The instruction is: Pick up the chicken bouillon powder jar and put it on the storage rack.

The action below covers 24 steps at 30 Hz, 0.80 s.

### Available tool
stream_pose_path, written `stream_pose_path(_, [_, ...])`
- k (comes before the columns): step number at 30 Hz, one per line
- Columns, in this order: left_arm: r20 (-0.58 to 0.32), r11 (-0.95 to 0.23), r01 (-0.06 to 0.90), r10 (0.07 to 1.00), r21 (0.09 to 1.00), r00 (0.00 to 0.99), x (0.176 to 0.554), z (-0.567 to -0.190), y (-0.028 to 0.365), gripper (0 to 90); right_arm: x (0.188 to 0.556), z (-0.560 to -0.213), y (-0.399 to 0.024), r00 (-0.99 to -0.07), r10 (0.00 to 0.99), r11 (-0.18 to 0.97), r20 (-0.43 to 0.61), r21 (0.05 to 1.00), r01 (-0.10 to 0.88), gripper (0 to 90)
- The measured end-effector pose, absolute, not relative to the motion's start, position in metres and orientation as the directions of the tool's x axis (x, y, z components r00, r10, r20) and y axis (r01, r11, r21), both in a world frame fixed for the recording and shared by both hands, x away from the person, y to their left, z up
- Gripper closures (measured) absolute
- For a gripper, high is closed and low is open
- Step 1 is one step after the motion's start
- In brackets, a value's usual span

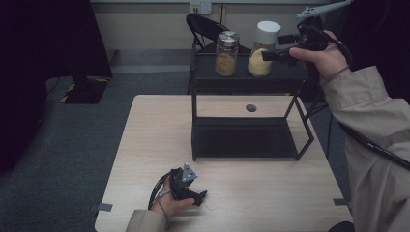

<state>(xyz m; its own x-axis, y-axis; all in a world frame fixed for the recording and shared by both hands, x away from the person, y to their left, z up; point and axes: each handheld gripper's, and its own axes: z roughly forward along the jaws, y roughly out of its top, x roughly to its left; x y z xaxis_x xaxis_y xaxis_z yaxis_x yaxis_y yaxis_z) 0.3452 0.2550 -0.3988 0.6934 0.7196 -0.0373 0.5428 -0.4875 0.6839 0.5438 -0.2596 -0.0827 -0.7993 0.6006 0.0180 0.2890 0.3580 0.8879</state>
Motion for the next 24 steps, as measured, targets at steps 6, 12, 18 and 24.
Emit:
stream_pose_path(6, [-0.037,-0.488,0.543,0.72,0.684,0.693,0.345,-0.399,0.255,0.1,0.535,-0.088,-0.264,-0.808,0.589,0.366,0.01,0.888,0.278,3.4])
stream_pose_path(12, [-0.039,-0.485,0.544,0.721,0.685,0.692,0.345,-0.399,0.255,0.1,0.525,-0.096,-0.268,-0.809,0.587,0.37,0.003,0.888,0.272,1.3])
stream_pose_path(18, [-0.037,-0.488,0.543,0.72,0.684,0.693,0.345,-0.399,0.255,0.1,0.517,-0.109,-0.274,-0.825,0.565,0.366,0.007,0.894,0.259,0.4])
stream_pose_path(24, [-0.037,-0.488,0.543,0.72,0.684,0.693,0.345,-0.399,0.255,0.1,0.51,-0.125,-0.283,-0.841,0.54,0.358,0.024,0.898,0.256,0.2])
